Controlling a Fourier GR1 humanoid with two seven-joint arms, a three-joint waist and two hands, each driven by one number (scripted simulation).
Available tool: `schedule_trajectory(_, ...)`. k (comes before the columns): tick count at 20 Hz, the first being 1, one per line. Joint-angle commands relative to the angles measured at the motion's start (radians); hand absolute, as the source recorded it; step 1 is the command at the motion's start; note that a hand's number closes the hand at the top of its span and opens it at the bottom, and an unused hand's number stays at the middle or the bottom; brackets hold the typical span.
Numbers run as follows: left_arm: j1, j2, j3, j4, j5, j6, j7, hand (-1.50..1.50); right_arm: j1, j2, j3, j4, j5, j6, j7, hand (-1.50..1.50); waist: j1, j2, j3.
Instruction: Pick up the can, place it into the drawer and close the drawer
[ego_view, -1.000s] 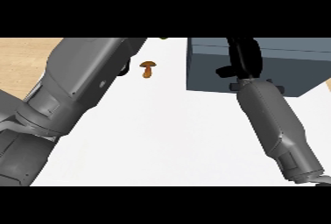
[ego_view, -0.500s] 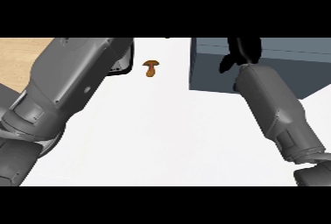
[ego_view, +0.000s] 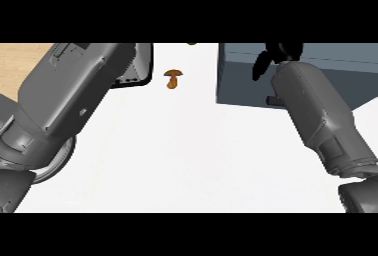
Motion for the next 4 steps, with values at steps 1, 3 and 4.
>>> schedule_trajectory(1,0.032,0.039,0.001,-0.074,0.003,-0.014,0.033,-1.50,-0.055,0.033,-0.076,-0.004,-0.085,-0.050,-0.058,-1.50,0.026,0.010,0.004)
schedule_trajectory(3,0.057,0.048,-0.013,-0.120,-0.006,0.007,0.061,-1.50,-0.038,0.047,-0.085,-0.003,-0.093,-0.074,-0.084,-1.50,0.023,0.006,0.004)
schedule_trajectory(4,0.072,0.071,0.007,-0.121,0.011,-0.029,0.051,-1.50,-0.054,0.058,-0.095,0.001,-0.103,-0.069,-0.082,-1.50,0.023,0.013,0.003)
